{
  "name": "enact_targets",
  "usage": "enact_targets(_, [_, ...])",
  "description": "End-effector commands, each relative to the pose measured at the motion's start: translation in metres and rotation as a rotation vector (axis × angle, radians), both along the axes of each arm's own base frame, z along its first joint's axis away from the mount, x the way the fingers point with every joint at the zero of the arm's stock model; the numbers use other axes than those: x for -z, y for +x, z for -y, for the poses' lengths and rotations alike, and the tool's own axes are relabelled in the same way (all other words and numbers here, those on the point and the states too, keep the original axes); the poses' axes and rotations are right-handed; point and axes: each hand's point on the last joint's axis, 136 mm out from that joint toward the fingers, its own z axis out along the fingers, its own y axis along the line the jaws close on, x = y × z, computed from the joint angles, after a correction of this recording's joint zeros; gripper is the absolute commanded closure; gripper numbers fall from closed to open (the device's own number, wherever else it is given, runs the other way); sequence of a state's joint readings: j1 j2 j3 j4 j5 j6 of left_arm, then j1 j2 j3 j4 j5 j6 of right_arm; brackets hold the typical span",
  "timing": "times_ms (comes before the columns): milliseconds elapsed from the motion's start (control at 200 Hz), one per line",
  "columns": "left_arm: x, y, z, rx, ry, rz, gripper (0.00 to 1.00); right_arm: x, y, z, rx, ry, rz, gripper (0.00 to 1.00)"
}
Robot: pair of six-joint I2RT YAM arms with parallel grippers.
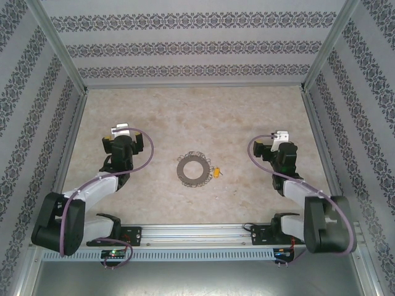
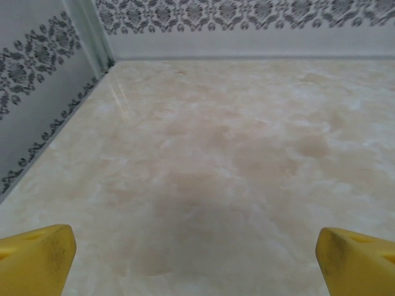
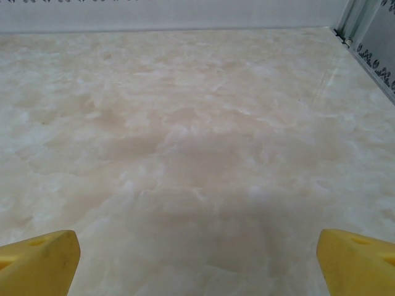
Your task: Put the keys on the keyring
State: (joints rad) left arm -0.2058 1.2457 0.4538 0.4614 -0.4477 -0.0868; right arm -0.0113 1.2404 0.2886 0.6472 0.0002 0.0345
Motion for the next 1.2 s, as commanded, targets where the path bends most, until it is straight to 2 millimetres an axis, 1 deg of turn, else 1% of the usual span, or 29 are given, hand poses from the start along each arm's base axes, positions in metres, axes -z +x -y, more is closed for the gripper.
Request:
enact_targets(0, [0.006, 0.002, -0.019, -0.049, 0.056, 0.04, 0.0, -0.026, 0.022, -0.007, -0.045, 0.022, 0.145, 0.02])
enact_targets(65, [0.013, 0.004, -0.02, -0.031, 0.049, 0.06, 0.0, -0.018, 0.028, -0.006, -0.041, 0.023, 0.121, 0.02])
enact_targets(110, [0.015, 0.008, -0.02, -0.016, 0.053, 0.092, 0.0, -0.013, 0.031, -0.004, -0.029, 0.024, 0.111, 0.02])
enact_targets(190, [0.02, 0.015, -0.016, 0.029, 0.052, 0.123, 0.0, 0.003, 0.032, -0.001, -0.006, 0.028, 0.068, 0.02])
enact_targets(195, [0.021, 0.015, -0.016, 0.029, 0.051, 0.119, 0.0, -0.001, 0.036, 0.0, -0.006, 0.028, 0.08, 0.02])
enact_targets(205, [0.023, 0.017, -0.016, 0.029, 0.048, 0.113, 0.0, -0.004, 0.039, 0.0, -0.002, 0.027, 0.084, 0.02])
enact_targets(235, [0.031, 0.019, -0.016, 0.03, 0.04, 0.095, 0.0, -0.002, 0.043, 0.001, 0.003, 0.027, 0.075, 0.02])
enact_targets(270, [0.029, 0.022, -0.015, 0.042, 0.049, 0.11, 0.0, -0.001, 0.046, -0.001, -0.004, 0.026, 0.075, 0.02])
enact_targets(340, [0.036, 0.022, -0.016, 0.053, 0.011, 0.063, 0.0, 0.0, 0.046, -0.001, 0.003, 0.005, 0.055, 0.02])
enact_targets(415, [0.036, 0.023, -0.013, 0.098, -0.007, 0.093, 0.0, 0.0, 0.046, -0.002, 0.004, 0.003, 0.06, 0.02])
enact_targets(490, [0.047, 0.022, -0.01, 0.113, -0.015, 0.077, 0.0, 0.001, 0.046, -0.002, 0.005, -0.001, 0.058, 0.02])
enact_targets(535, [0.042, 0.024, -0.012, 0.111, 0.004, 0.131, 0.0, 0.0, 0.046, -0.002, 0.006, -0.003, 0.058, 0.02])
enact_targets(605, [0.049, 0.022, -0.012, 0.107, -0.025, 0.064, 0.0, 0.0, 0.046, -0.002, 0.004, -0.005, 0.06, 0.02])
enact_targets(674, [0.046, 0.026, -0.013, 0.111, -0.014, 0.098, 0.0, 0.0, 0.046, -0.005, -0.004, -0.016, 0.063, 0.02])
enact_targets(744, [0.051, 0.027, -0.013, 0.108, -0.028, 0.053, 0.0, 0.0, 0.046, -0.005, -0.004, -0.015, 0.061, 0.02])
enact_targets(794, [0.048, 0.03, -0.013, 0.11, -0.022, 0.071, 0.0, 0.0, 0.046, -0.005, -0.005, -0.014, 0.062, 0.02])
enact_targets(1194, [0.05, 0.029, -0.014, 0.108, -0.026, 0.061, 0.0, 0.001, 0.045, -0.006, -0.013, -0.01, 0.061, 0.02])
